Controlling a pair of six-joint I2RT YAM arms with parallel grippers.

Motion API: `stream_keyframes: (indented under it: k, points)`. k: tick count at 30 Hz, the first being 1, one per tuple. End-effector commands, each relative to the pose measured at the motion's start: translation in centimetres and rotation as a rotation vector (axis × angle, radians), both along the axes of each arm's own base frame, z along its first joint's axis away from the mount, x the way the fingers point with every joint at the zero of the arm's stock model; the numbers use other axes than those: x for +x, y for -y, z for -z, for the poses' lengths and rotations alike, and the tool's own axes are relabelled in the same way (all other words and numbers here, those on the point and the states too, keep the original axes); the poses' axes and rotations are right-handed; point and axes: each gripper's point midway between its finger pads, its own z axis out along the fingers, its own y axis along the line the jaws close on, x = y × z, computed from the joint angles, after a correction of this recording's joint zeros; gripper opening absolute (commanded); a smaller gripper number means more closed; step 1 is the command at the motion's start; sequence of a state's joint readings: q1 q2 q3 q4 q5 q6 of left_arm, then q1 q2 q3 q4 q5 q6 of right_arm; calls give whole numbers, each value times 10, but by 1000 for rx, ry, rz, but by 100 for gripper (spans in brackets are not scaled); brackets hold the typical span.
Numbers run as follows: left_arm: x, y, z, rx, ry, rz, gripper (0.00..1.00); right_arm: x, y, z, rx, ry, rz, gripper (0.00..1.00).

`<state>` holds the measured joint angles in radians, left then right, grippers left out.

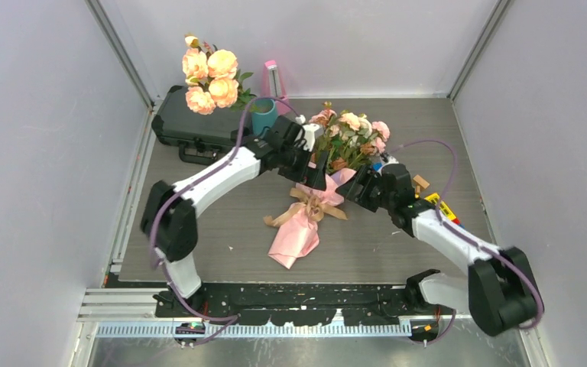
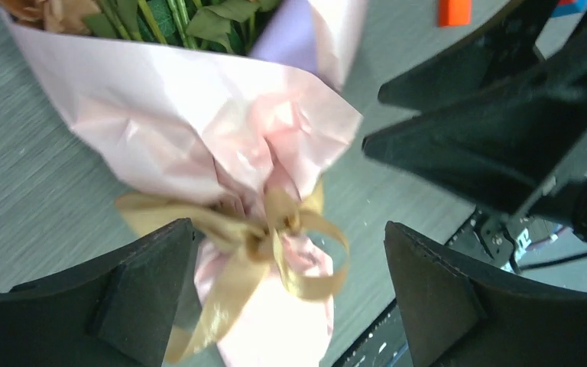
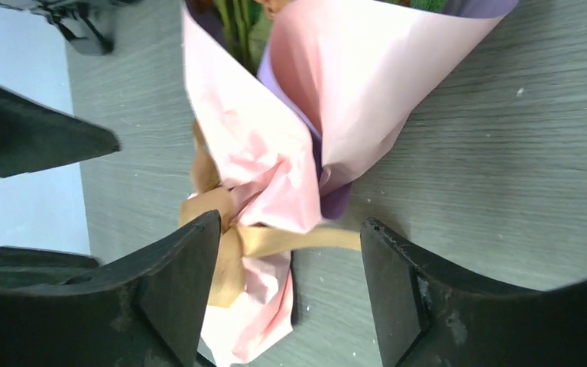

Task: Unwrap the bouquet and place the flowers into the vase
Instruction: Place the fake flower at the center of the board.

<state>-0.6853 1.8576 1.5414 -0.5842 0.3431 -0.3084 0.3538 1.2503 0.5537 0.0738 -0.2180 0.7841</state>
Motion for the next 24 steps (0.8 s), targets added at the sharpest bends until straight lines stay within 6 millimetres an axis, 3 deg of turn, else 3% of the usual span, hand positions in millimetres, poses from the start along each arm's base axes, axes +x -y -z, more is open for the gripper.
stream_keyframes:
  k: [1, 5, 9, 12, 16, 18, 21, 24]
  points:
    - [-31, -28, -50, -26, 116, 79, 100, -28, 25, -16, -83, 41, -8, 75]
    - [-63, -59, -54, 19, 140, 156, 100, -55, 31, -25, -96, 61, -63, 79]
    - [-86, -79, -43, 40, 123, 225, 100, -75, 27, -30, -45, 60, -101, 79]
    - [-98, -86, -25, 41, 70, 258, 100, -87, 22, -30, -1, 60, -133, 79]
    - [-110, -75, -11, -6, -69, 306, 99, -97, 16, -36, 44, 77, -170, 79]
    - [-110, -69, -3, -6, -148, 318, 94, -100, 14, -39, 56, 82, -187, 78]
    - [-99, -75, 18, 78, -183, 273, 90, -104, 13, -40, 62, 82, -208, 77]
    - [-92, -79, 24, 82, -190, 240, 87, -107, 12, -43, 70, 90, -218, 77]
